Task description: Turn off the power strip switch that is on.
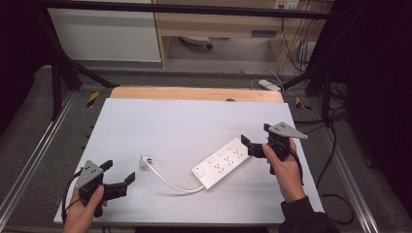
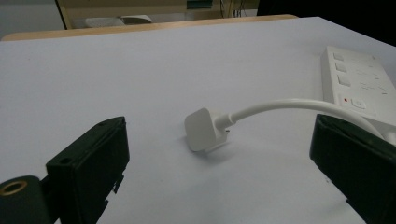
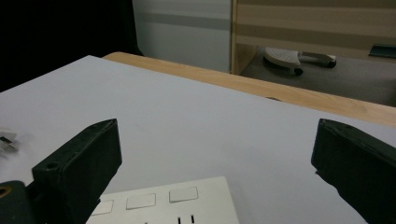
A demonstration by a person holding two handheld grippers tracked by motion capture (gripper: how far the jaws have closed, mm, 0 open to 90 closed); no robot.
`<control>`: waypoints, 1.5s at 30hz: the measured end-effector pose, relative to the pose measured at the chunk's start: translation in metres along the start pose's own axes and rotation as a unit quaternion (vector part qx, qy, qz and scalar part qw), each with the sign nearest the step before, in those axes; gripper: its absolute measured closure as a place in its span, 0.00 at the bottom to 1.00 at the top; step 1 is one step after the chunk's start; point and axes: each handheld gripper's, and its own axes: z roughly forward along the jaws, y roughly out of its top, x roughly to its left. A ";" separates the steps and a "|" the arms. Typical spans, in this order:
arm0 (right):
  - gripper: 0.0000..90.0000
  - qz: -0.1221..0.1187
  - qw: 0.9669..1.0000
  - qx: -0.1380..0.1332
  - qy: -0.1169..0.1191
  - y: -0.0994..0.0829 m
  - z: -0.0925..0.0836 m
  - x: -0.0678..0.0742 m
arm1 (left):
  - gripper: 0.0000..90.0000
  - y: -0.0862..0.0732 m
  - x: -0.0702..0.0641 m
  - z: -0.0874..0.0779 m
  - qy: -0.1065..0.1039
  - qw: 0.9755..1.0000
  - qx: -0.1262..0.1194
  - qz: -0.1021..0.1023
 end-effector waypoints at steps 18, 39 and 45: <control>0.02 -0.013 0.999 -0.031 -0.021 -0.014 -0.035 -0.015 | 0.05 0.001 0.000 -0.001 -0.003 1.000 -0.002 0.000; 0.03 0.001 0.998 -0.047 -0.039 -0.030 -0.068 -0.035 | 0.05 0.001 0.000 -0.002 -0.001 1.000 -0.006 0.001; 0.03 0.001 0.998 -0.043 -0.042 -0.039 -0.075 -0.039 | 0.05 0.001 0.000 -0.003 -0.001 1.000 -0.006 0.002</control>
